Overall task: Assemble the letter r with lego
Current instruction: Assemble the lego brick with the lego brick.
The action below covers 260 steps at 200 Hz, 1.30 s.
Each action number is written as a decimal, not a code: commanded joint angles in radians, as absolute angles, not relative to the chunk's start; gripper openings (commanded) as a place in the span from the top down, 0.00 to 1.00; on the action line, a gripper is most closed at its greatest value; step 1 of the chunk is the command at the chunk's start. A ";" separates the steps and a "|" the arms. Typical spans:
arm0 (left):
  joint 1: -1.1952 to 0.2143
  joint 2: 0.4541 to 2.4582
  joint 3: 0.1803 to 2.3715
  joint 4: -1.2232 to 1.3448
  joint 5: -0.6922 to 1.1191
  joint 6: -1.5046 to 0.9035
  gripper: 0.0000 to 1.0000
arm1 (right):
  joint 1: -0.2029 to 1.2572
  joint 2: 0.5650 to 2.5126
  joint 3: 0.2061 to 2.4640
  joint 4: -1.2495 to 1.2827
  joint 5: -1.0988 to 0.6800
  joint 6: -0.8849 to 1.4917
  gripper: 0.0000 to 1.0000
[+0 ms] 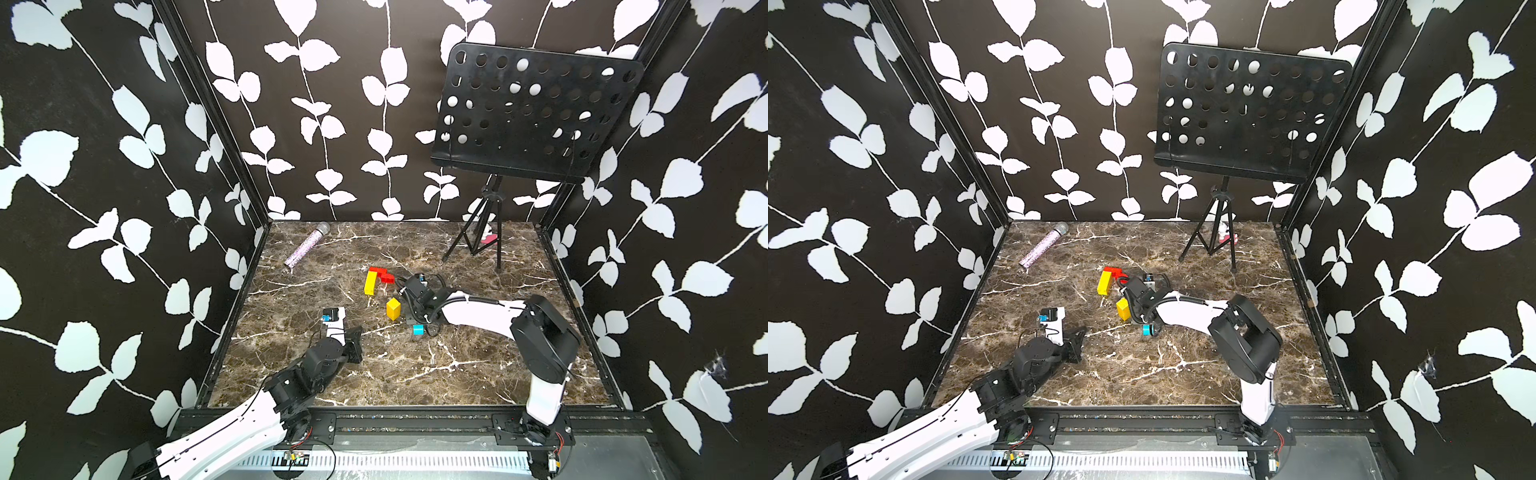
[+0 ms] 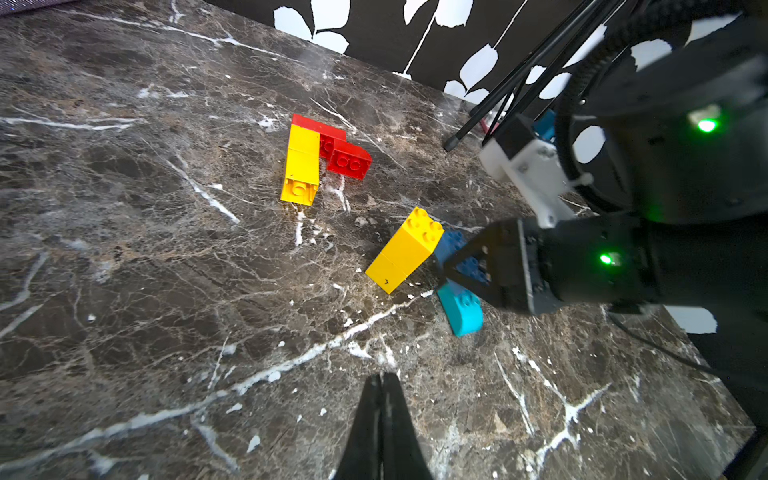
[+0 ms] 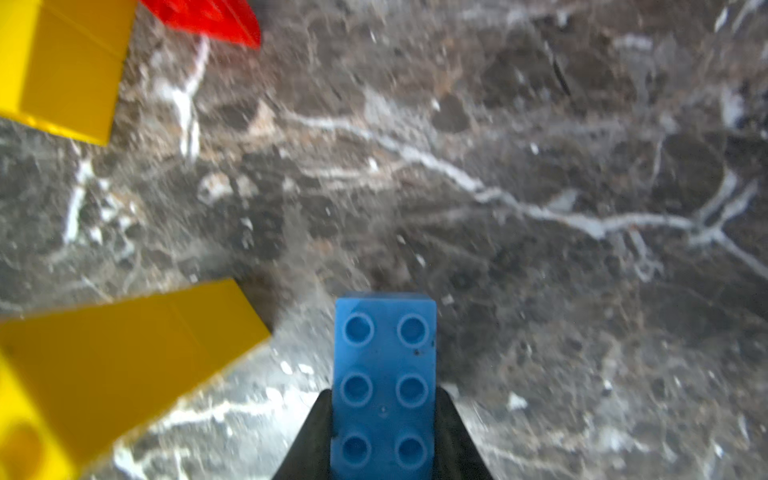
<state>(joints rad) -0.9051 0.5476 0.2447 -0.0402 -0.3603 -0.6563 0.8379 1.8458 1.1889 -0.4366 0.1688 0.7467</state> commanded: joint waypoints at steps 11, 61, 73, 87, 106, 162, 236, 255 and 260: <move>-0.900 0.569 0.323 -0.060 -0.397 -0.616 0.98 | 0.745 1.791 1.121 -0.584 0.036 0.606 1.00; -0.885 0.683 0.443 -0.068 -0.363 -0.573 0.90 | 0.637 1.661 1.111 -0.535 -0.172 0.237 1.00; -0.864 0.699 0.470 -0.066 -0.326 -0.567 0.85 | 0.619 1.641 1.111 -0.525 -0.239 0.215 1.00; -0.839 0.711 0.503 -0.077 -0.281 -0.558 0.80 | 0.614 1.624 1.113 -0.495 -0.313 0.195 1.00; -0.795 0.737 0.552 -0.116 -0.220 -0.554 0.70 | 0.614 1.609 1.136 -0.500 -0.332 0.140 1.00; -0.621 0.868 0.601 -0.055 0.094 -0.612 0.46 | 0.612 1.520 1.145 -0.459 -0.331 0.011 1.00; -0.572 1.168 0.719 0.090 0.363 -0.618 0.36 | 0.733 1.646 1.356 -0.625 -0.172 -0.070 1.00; -0.566 1.206 0.721 0.125 0.402 -0.624 0.36 | 0.773 1.682 1.382 -0.646 -0.133 -0.062 1.00; -0.563 1.215 0.719 0.134 0.410 -0.627 0.36 | 0.780 1.693 1.392 -0.654 -0.124 -0.059 1.00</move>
<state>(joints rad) -0.5762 1.1915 0.6952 0.0467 0.3191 -0.6144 0.7361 1.6432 1.3579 -0.5743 -0.2104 -0.0402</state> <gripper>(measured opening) 0.642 0.314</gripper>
